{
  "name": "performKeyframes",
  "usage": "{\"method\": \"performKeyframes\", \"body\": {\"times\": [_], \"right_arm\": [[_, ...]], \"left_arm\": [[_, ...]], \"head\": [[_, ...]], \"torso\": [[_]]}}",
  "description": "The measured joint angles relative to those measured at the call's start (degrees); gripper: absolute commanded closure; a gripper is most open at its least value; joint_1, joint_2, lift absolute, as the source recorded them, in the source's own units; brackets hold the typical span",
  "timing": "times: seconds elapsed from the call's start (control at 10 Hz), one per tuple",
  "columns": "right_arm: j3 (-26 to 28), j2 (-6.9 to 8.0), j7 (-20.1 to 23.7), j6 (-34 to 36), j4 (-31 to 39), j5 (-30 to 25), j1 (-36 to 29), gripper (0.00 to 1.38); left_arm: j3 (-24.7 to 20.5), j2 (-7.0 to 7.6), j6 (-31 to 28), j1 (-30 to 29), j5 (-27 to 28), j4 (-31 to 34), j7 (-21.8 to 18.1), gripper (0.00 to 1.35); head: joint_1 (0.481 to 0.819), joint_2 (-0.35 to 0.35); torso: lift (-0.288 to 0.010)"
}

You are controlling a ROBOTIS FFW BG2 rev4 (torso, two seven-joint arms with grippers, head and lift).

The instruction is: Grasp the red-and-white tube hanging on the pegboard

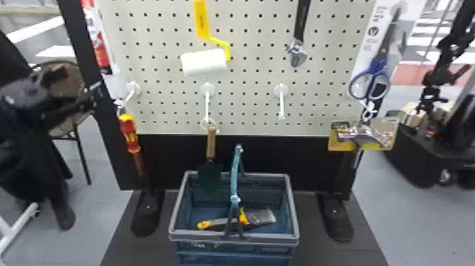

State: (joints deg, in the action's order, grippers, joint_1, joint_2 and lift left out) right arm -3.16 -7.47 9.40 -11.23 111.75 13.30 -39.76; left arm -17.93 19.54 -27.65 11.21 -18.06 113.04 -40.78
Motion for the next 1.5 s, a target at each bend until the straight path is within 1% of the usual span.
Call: {"method": "performKeyframes", "body": {"times": [0.1,0.2,0.5,0.6,0.7,0.8,0.9,1.0,1.3,1.5], "right_arm": [[0.00,0.00,0.08,0.05,0.01,-0.05,0.15,0.15],[0.00,0.00,0.16,0.06,0.00,-0.10,0.34,0.15],[0.00,-0.05,0.24,0.15,-0.22,-0.20,0.74,0.15],[0.00,-0.04,0.35,0.16,-0.38,-0.21,0.91,0.15],[0.00,-0.02,0.37,0.16,-0.52,-0.21,1.02,0.15],[0.00,-0.03,0.43,0.16,-0.58,-0.21,1.07,0.15],[0.00,-0.07,0.44,0.16,-0.58,-0.18,1.00,0.15],[0.00,-0.09,0.44,0.16,-0.59,-0.13,0.89,0.15],[0.00,-0.09,0.44,0.16,-0.46,-0.12,0.84,0.15],[0.00,-0.09,0.44,0.16,-0.46,-0.12,0.80,0.15]], "left_arm": [[1.73,1.32,-1.16,3.56,-2.06,-2.63,-0.27,0.17],[2.85,1.92,-2.39,6.17,-3.34,-4.29,-0.48,0.17],[5.93,2.35,-6.22,11.40,-7.53,-6.47,-0.57,0.19],[6.97,2.48,-6.49,12.85,-8.41,-7.77,-0.64,0.39],[7.47,2.48,-6.21,13.77,-8.54,-8.74,-0.75,0.85],[7.60,2.44,-5.45,13.99,-8.05,-9.09,-0.60,1.03],[7.60,2.37,-5.50,13.99,-7.32,-9.01,-0.52,1.05],[7.60,2.36,-6.14,13.93,-6.86,-8.73,-0.52,1.11],[7.85,2.45,-7.27,13.74,-6.00,-8.41,-0.87,1.12],[7.85,2.45,-6.77,13.74,-5.72,-8.35,-0.88,1.12]], "head": [[0.549,0.000],[0.549,0.000],[0.549,0.000],[0.549,0.000],[0.549,0.000],[0.549,0.000],[0.549,0.000],[0.549,0.000],[0.549,0.000],[0.549,0.000]], "torso": [[-0.100],[-0.100],[-0.100],[-0.100],[-0.100],[-0.100],[-0.100],[-0.100],[-0.100],[-0.100]]}}
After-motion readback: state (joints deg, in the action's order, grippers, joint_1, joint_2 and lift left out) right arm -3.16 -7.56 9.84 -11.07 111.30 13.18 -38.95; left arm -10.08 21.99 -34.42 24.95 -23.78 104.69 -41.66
